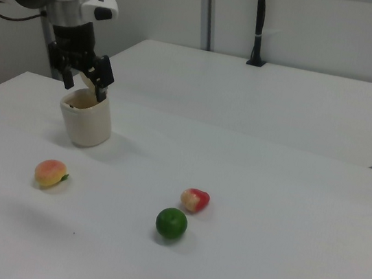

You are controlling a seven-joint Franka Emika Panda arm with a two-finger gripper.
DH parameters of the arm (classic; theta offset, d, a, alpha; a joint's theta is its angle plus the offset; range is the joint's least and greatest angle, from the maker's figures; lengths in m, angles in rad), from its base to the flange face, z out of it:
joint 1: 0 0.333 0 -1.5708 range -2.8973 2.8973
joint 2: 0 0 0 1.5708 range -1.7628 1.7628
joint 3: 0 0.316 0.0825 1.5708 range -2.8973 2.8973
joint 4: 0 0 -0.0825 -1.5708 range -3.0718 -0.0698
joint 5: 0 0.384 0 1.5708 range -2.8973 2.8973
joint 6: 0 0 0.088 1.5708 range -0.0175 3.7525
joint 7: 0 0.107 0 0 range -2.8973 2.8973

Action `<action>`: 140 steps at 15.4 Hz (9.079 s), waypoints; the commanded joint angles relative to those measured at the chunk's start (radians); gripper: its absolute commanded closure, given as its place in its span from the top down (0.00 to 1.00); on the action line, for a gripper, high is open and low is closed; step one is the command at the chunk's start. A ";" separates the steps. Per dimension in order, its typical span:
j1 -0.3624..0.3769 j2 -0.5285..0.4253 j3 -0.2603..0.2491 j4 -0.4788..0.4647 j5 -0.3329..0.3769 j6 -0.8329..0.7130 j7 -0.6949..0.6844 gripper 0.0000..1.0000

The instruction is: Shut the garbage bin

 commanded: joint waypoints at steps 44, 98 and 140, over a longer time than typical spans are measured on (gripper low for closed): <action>0.227 0.452 0.051 0.265 0.089 0.855 0.241 0.00; 0.252 0.428 0.110 0.005 -0.028 0.817 0.276 0.00; -0.016 0.006 -0.011 0.051 0.024 -0.007 0.023 1.00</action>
